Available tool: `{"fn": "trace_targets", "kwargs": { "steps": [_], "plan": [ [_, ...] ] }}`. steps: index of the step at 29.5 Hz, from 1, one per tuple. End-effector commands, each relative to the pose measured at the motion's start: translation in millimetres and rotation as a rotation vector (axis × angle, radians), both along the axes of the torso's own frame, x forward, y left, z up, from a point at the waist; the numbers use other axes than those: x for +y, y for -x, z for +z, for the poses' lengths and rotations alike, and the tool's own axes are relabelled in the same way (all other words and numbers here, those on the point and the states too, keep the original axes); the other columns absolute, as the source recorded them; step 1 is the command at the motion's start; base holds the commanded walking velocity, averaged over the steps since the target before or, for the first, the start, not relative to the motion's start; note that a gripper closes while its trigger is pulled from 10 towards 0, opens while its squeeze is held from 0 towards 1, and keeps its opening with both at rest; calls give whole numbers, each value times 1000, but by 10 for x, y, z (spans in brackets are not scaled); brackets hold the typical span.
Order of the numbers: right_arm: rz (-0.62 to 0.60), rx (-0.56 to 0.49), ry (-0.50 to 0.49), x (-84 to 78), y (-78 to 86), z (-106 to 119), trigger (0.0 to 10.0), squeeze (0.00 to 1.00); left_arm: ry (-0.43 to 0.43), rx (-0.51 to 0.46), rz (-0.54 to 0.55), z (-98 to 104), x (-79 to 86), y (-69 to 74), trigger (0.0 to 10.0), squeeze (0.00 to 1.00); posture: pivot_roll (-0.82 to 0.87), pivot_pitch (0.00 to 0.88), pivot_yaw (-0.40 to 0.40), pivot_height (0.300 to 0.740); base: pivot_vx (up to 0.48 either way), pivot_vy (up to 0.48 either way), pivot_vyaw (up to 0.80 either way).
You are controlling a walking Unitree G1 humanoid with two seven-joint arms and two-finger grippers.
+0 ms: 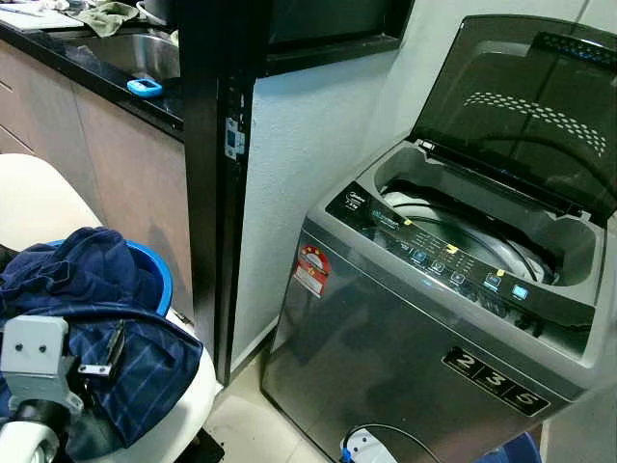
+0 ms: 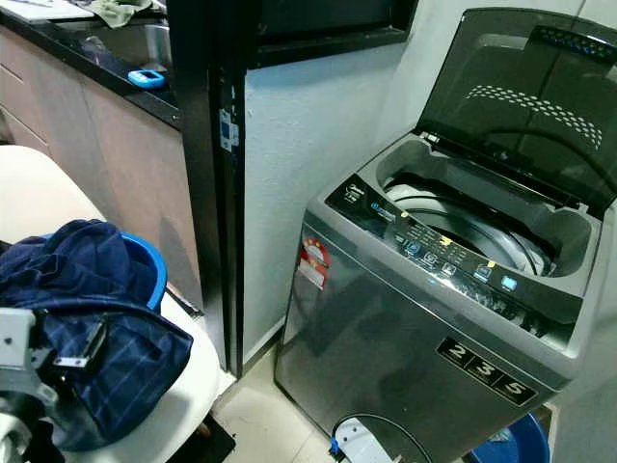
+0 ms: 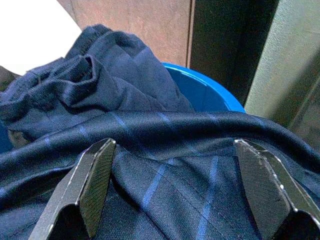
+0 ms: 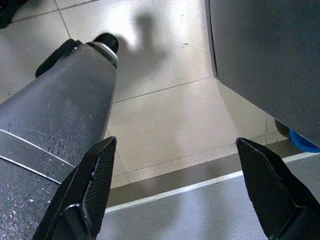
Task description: Clothes washing
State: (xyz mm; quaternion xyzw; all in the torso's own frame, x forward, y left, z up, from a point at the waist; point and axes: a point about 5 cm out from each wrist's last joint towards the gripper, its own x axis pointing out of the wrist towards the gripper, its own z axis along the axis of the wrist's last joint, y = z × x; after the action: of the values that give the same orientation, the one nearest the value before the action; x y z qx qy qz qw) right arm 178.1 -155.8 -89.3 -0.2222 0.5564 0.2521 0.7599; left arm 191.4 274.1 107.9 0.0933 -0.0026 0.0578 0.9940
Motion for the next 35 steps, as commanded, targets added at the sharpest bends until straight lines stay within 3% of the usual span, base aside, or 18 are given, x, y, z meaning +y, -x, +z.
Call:
{"fn": "trace_targets", "kwargs": {
  "steps": [1,13,14,15,23,35],
  "plan": [
    [-13,4,-2,16,18,-9,10000,0,24,45,-14,-134,-56,37,10000,0,298,0,-166,740,0,0,0],
    [-17,17,-7,28,89,-42,10000,0,26,93,-12,-287,-80,124,10000,0,299,0,-168,740,0,0,0],
    [-18,18,-4,-1,95,-43,10000,0,25,100,-8,-306,-81,133,6980,0,299,0,-168,740,0,0,0],
    [-20,19,1,-46,104,-44,10000,0,25,105,-7,-328,-84,142,0,0,299,0,-168,740,0,0,0],
    [-27,27,11,-165,150,-54,10000,0,28,113,-13,-368,-116,151,0,0,297,0,-171,740,0,0,0],
    [-35,14,-17,-56,92,-37,10000,0,27,77,-13,-303,-103,131,0,0,301,0,-168,740,0,0,0]
  ]
}}
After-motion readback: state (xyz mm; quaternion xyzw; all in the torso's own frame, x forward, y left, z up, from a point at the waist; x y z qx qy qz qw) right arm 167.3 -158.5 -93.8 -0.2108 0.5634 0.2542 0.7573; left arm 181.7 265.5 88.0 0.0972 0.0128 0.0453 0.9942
